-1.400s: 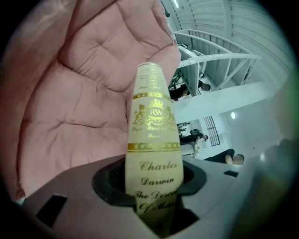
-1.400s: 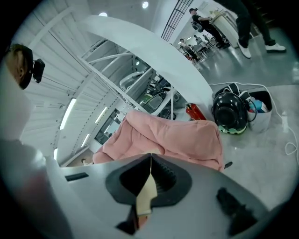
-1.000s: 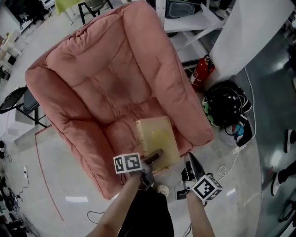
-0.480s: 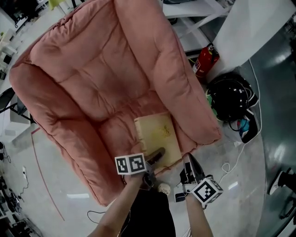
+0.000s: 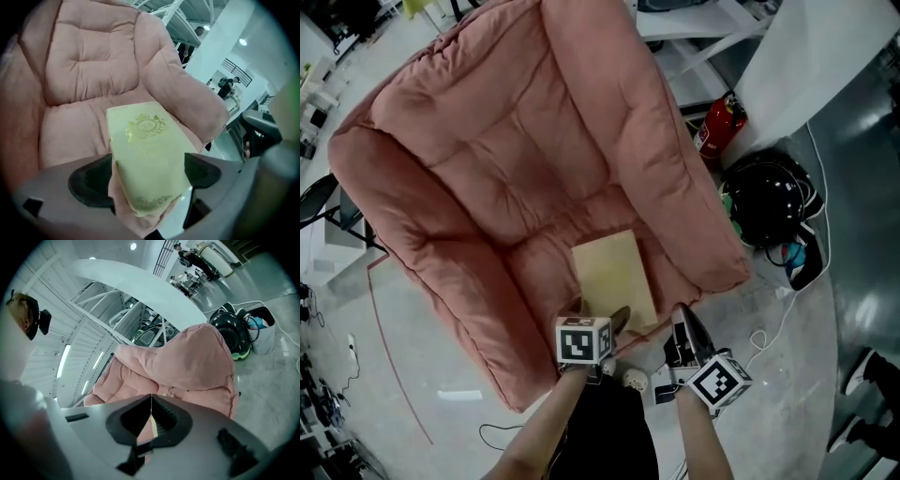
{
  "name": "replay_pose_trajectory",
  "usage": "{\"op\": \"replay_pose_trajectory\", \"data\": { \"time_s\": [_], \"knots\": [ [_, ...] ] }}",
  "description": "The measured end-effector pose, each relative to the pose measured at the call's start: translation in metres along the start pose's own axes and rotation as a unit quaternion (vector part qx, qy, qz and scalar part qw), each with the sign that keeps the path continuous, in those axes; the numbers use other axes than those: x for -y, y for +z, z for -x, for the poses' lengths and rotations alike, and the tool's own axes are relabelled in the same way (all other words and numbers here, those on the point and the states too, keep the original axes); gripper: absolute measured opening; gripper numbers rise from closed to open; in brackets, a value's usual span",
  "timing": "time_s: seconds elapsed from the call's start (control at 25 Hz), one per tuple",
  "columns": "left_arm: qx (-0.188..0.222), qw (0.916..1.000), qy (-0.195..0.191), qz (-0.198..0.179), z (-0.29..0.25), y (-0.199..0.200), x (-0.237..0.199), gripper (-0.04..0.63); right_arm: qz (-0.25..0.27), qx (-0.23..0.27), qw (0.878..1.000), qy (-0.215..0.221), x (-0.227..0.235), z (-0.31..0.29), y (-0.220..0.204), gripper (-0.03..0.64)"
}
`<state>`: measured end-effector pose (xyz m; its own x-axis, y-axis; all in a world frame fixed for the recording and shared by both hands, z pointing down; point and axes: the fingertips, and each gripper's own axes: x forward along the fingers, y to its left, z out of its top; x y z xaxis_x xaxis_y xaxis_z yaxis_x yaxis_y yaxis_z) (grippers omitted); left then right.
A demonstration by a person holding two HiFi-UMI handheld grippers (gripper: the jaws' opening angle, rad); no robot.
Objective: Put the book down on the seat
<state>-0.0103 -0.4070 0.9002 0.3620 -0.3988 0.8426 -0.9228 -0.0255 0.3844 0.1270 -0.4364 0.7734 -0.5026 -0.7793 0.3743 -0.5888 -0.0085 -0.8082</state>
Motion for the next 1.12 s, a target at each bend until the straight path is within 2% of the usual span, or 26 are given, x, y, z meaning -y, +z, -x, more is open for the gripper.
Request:
{"op": "replay_pose_trajectory", "data": {
  "time_s": [0.32, 0.6, 0.68, 0.72, 0.76, 0.84, 1.0, 1.12],
  "knots": [
    [0.025, 0.9994, -0.004, 0.022, 0.031, 0.004, 0.0, 0.462, 0.002, 0.001, 1.0, 0.0, -0.013, 0.014, -0.004, 0.012],
    [0.054, 0.9962, -0.05, 0.047, 0.058, 0.009, 0.017, 0.456, 0.004, 0.006, 1.0, 0.003, -0.03, 0.024, -0.005, 0.012],
    [0.062, 0.9956, -0.052, 0.046, 0.066, 0.011, 0.021, 0.441, 0.006, 0.005, 1.0, 0.005, -0.035, 0.026, -0.005, 0.013],
    [0.068, 0.9956, -0.047, 0.046, 0.07, 0.012, 0.021, 0.417, 0.01, 0.002, 1.0, 0.004, -0.037, 0.027, -0.004, 0.012],
    [0.075, 0.9955, -0.036, 0.045, 0.075, 0.014, 0.02, 0.365, 0.015, 0.0, 1.0, 0.0, -0.039, 0.029, -0.004, 0.012],
    [0.092, 0.9948, -0.012, 0.042, 0.085, 0.019, 0.017, 0.182, 0.022, -0.002, 1.0, -0.005, -0.043, 0.032, -0.001, 0.013],
    [0.134, 0.9906, -0.004, 0.026, 0.108, 0.035, 0.023, 0.052, 0.038, -0.005, 0.999, -0.008, -0.053, 0.034, 0.003, 0.012],
    [0.161, 0.9867, -0.015, 0.016, 0.126, 0.047, 0.032, 0.011, 0.048, -0.008, 0.999, -0.008, -0.061, 0.036, 0.005, 0.013]
  ]
}}
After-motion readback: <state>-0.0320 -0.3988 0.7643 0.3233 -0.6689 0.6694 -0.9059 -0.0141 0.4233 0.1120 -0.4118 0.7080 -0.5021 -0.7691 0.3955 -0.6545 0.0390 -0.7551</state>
